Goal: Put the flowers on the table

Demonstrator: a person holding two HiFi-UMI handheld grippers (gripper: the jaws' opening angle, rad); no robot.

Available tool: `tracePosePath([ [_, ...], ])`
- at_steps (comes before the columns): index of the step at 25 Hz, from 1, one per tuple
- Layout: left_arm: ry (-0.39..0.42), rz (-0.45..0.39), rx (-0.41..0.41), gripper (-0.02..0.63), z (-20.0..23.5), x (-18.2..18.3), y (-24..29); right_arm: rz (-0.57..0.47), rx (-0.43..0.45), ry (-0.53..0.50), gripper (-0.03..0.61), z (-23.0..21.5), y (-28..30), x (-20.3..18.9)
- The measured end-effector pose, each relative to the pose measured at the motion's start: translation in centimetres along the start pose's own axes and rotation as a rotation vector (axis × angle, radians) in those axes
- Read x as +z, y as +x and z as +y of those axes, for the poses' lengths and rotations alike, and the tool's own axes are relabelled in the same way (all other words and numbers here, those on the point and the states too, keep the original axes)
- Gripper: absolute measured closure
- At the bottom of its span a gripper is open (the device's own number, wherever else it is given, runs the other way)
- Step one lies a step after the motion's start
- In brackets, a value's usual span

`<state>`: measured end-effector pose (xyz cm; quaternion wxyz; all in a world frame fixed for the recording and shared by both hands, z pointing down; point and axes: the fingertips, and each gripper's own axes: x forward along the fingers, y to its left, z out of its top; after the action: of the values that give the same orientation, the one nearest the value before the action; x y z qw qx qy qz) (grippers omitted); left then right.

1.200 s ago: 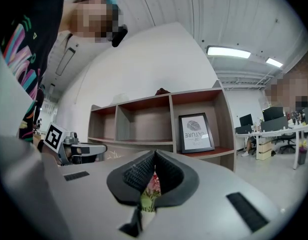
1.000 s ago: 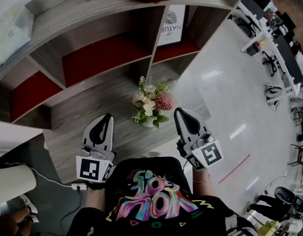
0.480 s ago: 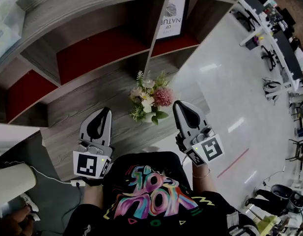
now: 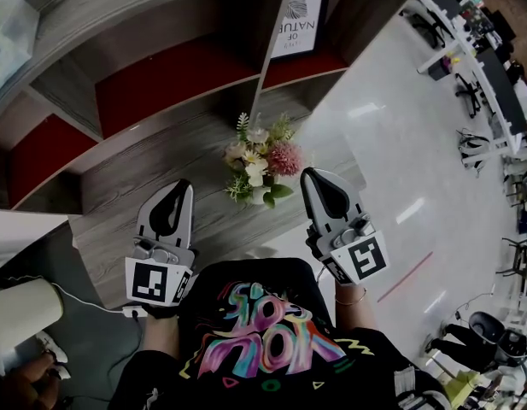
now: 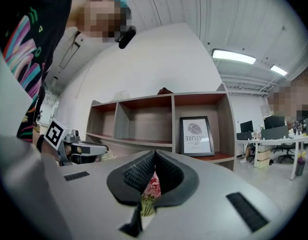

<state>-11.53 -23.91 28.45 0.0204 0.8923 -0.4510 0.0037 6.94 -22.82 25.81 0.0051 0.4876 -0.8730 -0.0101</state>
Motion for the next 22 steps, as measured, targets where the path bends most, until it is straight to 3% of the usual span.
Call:
tracePosePath([
  [6,0.01,-0.002,-0.003,0.578,-0.3,0.3,-0.1,-0.049,-0.009,-0.003,0.565,0.5,0.5,1.4],
  [22,0.011,0.01,-0.034,0.578,-1.1,-0.8,0.1,-0.027,-0.011,-0.015,0.565,0.7,0.0,0.1],
])
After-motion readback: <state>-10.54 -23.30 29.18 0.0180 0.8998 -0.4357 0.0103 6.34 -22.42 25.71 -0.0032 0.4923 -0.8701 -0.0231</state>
